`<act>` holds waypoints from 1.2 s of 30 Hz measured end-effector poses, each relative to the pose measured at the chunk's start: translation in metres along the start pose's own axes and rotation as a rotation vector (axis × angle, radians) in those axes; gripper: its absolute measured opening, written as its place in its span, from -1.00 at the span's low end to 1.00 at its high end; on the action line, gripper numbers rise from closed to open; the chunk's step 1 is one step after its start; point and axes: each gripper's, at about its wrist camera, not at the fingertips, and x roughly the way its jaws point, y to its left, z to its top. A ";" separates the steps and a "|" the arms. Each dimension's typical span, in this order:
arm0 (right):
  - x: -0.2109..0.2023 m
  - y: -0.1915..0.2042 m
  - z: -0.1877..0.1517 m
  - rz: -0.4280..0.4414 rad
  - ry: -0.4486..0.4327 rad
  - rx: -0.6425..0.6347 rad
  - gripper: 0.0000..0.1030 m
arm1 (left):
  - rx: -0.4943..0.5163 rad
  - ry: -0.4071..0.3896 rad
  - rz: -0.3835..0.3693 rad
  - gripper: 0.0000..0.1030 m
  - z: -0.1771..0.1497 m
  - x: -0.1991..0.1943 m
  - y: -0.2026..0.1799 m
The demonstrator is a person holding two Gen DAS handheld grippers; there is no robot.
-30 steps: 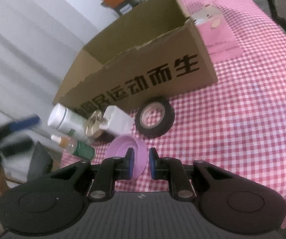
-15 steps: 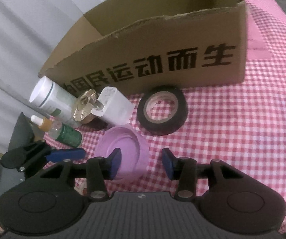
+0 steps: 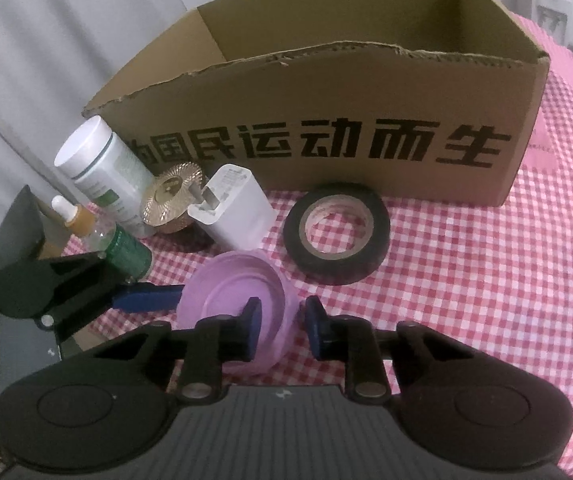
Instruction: Organize rigid objects
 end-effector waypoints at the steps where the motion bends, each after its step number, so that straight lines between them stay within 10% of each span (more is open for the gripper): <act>1: -0.001 0.000 -0.001 -0.004 -0.002 -0.003 -0.57 | -0.004 -0.001 0.003 0.29 0.002 0.000 0.000; 23: -0.069 0.019 -0.016 -0.071 -0.169 -0.055 -0.60 | 0.067 -0.169 0.037 0.28 0.014 -0.072 -0.022; 36: -0.119 0.056 0.068 -0.017 -0.363 -0.228 -0.60 | 0.072 -0.278 0.147 0.28 0.083 -0.133 0.019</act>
